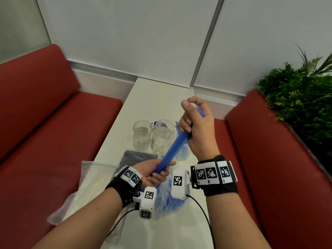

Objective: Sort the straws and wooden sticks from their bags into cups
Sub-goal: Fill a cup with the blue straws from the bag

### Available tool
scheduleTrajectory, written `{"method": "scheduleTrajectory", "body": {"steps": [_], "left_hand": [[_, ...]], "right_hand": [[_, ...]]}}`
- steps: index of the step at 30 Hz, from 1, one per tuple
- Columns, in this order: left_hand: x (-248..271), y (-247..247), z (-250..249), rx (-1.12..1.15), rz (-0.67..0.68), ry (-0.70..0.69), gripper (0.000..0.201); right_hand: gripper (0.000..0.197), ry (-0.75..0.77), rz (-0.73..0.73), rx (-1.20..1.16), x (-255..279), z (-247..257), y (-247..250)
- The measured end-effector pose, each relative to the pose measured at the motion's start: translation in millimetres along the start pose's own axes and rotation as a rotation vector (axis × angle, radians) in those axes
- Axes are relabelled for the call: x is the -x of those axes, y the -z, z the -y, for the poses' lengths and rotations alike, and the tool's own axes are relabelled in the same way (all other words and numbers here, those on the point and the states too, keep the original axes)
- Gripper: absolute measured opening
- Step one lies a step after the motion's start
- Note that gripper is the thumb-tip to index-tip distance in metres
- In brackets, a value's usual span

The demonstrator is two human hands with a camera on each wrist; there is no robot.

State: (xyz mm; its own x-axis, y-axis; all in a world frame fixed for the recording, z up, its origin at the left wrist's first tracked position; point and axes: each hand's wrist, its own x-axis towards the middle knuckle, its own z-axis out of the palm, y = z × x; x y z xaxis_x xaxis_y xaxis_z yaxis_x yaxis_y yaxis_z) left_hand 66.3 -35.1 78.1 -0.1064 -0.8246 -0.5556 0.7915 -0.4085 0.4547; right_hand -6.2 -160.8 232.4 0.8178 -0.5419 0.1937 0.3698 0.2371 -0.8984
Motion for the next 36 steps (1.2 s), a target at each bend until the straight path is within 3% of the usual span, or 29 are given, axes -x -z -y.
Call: {"method": "scheduleTrajectory", "body": {"steps": [7, 13, 19, 24, 28, 30, 32, 34, 36], "left_hand": [[-7, -2, 3, -0.045, 0.080, 0.030, 0.041], [-8, -3, -3, -0.004, 0.054, 0.017, 0.035], [-15, 12, -11, -0.050, -0.127, 0.021, 0.041], [-12, 12, -17, -0.019, -0.283, -0.140, 0.027], [-11, 3, -41, -0.088, -0.390, -0.335, 0.045], [-6, 9, -52, -0.195, -0.507, -0.390, 0.057], [1, 24, -59, -0.444, -0.672, -0.400, 0.059], [9, 43, -61, -0.774, -0.826, -0.388, 0.046], [15, 60, -56, -1.134, -0.886, -0.353, 0.025]], "right_hand": [[0.016, 0.055, 0.017, 0.006, 3, 1, 8], [0.047, -0.011, 0.032, 0.015, 9, -11, 17], [0.023, -0.085, 0.225, 0.597, 3, -13, 44], [0.015, -0.235, 0.325, 0.799, -16, 1, 55], [0.016, -0.157, 0.252, 0.731, -46, 30, 55], [0.015, -0.066, 0.159, 0.723, -62, 44, 62], [0.016, 0.032, 0.025, 0.762, -77, 52, 75], [0.015, 0.103, -0.127, 0.836, -90, 50, 90], [0.015, 0.128, -0.265, 0.938, -100, 37, 106]]}}
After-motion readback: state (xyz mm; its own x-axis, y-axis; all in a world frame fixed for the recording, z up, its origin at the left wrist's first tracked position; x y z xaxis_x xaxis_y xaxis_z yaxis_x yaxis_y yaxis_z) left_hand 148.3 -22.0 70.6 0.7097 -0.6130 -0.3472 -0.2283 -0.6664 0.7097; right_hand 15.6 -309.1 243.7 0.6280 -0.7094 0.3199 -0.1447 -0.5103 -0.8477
